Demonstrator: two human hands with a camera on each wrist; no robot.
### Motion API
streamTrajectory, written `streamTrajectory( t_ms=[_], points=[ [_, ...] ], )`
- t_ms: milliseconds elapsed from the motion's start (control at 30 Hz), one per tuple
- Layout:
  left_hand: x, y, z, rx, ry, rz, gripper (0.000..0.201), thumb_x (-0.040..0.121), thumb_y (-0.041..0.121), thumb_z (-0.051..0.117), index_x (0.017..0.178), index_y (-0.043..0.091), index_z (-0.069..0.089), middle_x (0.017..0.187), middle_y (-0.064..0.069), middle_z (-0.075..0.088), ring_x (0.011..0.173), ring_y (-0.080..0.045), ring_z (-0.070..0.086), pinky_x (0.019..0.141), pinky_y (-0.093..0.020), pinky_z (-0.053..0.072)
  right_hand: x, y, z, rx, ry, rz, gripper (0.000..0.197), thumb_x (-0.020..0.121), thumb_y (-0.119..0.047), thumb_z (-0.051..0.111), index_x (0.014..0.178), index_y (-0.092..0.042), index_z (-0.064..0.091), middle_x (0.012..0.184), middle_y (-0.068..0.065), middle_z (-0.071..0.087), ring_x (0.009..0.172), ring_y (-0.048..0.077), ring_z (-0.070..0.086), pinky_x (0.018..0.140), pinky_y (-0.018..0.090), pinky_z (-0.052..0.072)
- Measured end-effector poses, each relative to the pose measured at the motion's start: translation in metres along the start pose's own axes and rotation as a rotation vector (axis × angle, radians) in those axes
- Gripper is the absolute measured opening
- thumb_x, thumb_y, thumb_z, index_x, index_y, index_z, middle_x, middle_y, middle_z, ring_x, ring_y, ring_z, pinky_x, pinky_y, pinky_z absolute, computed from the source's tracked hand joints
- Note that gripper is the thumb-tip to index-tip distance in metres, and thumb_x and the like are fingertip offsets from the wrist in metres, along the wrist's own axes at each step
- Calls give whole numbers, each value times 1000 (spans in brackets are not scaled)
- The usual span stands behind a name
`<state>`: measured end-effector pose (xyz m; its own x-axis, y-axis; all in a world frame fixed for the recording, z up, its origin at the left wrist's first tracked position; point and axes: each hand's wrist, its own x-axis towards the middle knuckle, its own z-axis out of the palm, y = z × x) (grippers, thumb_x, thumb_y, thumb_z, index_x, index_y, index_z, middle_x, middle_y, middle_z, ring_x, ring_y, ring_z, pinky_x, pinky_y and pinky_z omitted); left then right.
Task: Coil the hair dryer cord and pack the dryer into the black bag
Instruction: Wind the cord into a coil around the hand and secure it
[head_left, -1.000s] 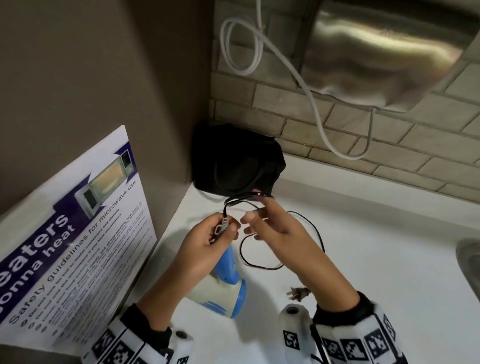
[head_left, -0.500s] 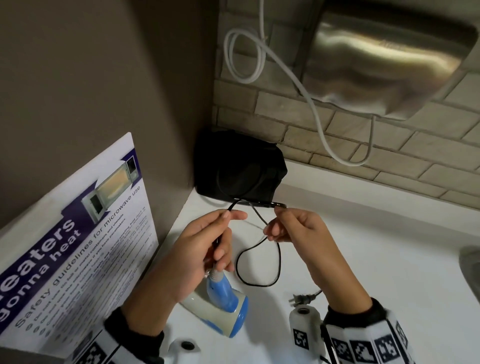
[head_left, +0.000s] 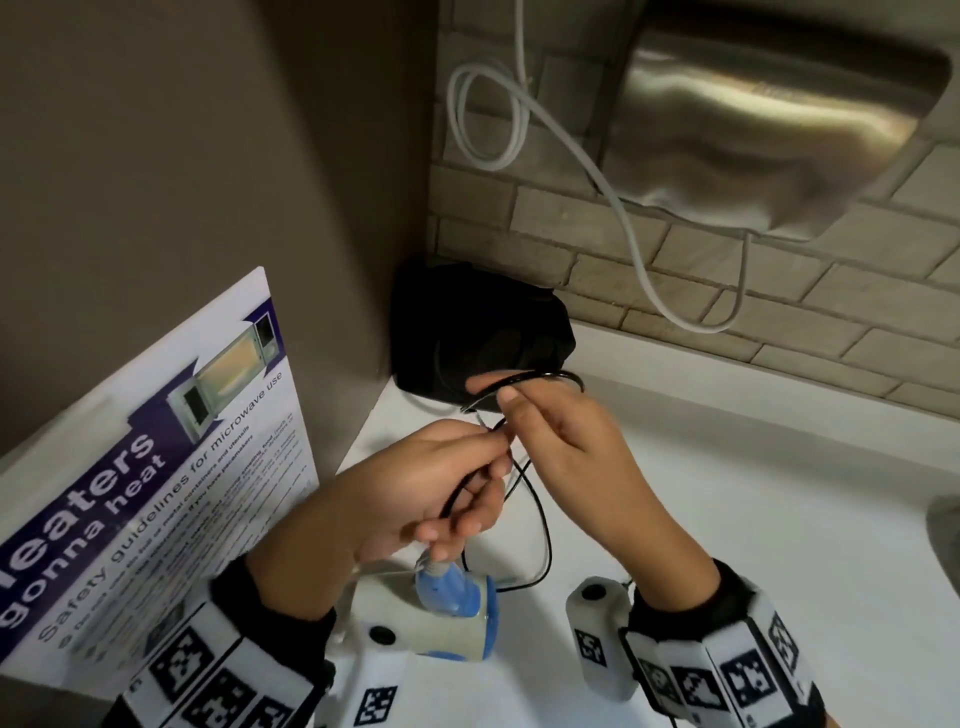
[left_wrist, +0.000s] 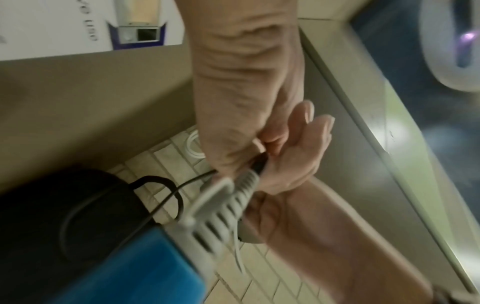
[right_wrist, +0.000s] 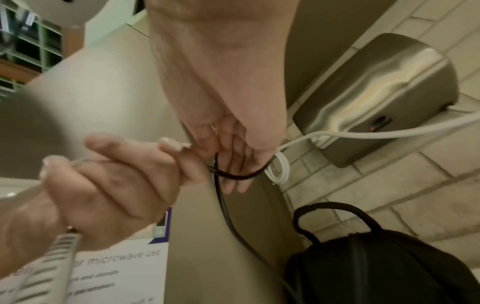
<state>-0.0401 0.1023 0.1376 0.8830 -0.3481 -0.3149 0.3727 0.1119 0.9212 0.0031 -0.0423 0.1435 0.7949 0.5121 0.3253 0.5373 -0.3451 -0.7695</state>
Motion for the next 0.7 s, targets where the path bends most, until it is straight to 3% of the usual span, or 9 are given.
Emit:
streamTrajectory(
  t_ms=[67,100,167,233,333,467,533,600,700],
  points=[
    [-1,1,-4,-56,-15,1,37,99,34,37,71,12,48,39,-4,42,22,-6,19,30,-11,28,4,12,-6,-140,-56,118,37,97,-24,49,62,-32,57,59,-9,57,62,6,54,60,27,40],
    [-2,1,-6,-92,-11,4,38,97,37,38,73,11,51,38,-4,41,21,-5,19,30,-10,27,4,16,-9,-139,-91,193,37,96,-28,51,60,-31,60,61,-3,62,62,10,57,62,31,42],
    [-3,-2,-6,-181,-6,7,39,96,39,39,82,8,58,35,-2,41,20,-4,18,29,-8,25,3,20,-18,89,-81,337,33,94,-28,54,68,-21,73,72,0,74,74,8,68,73,25,53],
    [-2,-7,-6,-247,23,24,40,97,36,36,95,4,60,35,-3,42,19,-3,18,29,-6,24,2,19,-29,441,19,420,35,95,-18,53,69,-4,72,73,7,75,77,13,72,75,23,57],
    [-1,-9,-1,-215,67,18,40,100,33,33,107,2,56,37,-4,44,19,-4,17,30,-6,23,3,15,-43,759,138,323,40,96,-20,48,63,-5,64,65,10,69,72,22,71,64,24,57],
    [-6,-6,12,-68,-21,-39,38,100,34,33,103,4,55,38,-5,46,19,-6,18,32,-8,25,2,12,-34,390,-6,-9,34,97,-25,42,94,-12,72,102,2,73,107,10,64,95,21,47],
    [-7,-3,18,-29,-36,19,37,98,38,35,97,9,58,38,-5,46,19,-8,19,33,-9,19,0,10,-25,291,-130,13,41,99,-33,38,92,-14,74,93,7,73,94,5,66,90,18,47],
    [-8,1,21,-43,1,105,37,95,40,39,90,12,62,35,-3,43,20,-9,19,32,-10,14,-1,11,-19,312,-218,77,51,98,-40,33,70,-17,69,70,15,67,69,12,64,76,22,50],
    [-11,4,22,-96,34,147,41,93,40,41,100,10,68,33,-1,38,20,-7,17,31,-8,23,-4,18,-20,349,-235,167,55,98,-42,31,52,-19,51,52,-5,48,54,9,47,61,18,41]
  ],
)
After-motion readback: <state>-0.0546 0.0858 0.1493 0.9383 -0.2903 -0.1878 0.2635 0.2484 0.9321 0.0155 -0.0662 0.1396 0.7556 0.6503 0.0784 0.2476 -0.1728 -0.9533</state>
